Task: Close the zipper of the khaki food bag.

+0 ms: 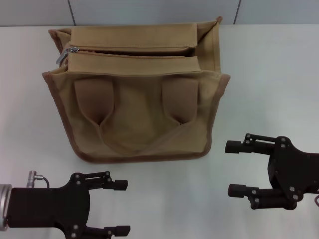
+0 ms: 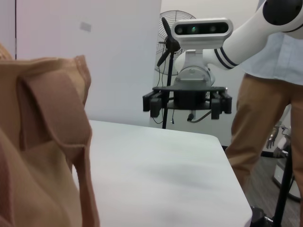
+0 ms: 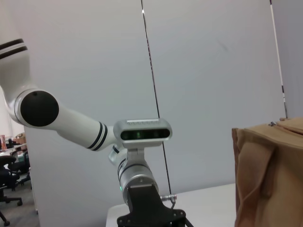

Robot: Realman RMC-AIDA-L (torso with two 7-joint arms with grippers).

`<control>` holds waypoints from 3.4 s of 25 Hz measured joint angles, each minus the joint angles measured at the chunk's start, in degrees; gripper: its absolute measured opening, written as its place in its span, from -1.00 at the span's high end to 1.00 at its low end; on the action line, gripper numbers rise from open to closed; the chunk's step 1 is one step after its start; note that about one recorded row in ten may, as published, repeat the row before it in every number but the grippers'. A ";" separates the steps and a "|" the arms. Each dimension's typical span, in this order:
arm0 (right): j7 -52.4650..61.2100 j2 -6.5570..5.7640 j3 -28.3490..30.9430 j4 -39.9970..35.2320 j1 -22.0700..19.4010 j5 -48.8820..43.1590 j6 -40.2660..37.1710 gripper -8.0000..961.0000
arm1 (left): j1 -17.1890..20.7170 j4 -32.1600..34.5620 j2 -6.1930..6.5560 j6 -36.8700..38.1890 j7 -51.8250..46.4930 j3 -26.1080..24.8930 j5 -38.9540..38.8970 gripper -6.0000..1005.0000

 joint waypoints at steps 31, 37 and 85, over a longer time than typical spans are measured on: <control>-13.54 0.12 0.55 16.32 -1.36 1.03 5.91 -0.61 | 6.28 -15.78 -0.67 0.26 19.34 -53.11 -0.77 -0.56; -14.88 0.12 0.56 17.24 -1.25 1.10 6.07 -0.61 | 2.31 -21.49 -0.80 -9.03 19.66 -57.99 -0.02 -0.55; -17.99 0.24 0.65 22.06 -0.44 2.07 12.59 -0.57 | -4.95 -29.20 -1.10 -8.81 20.46 -59.33 -0.22 -0.25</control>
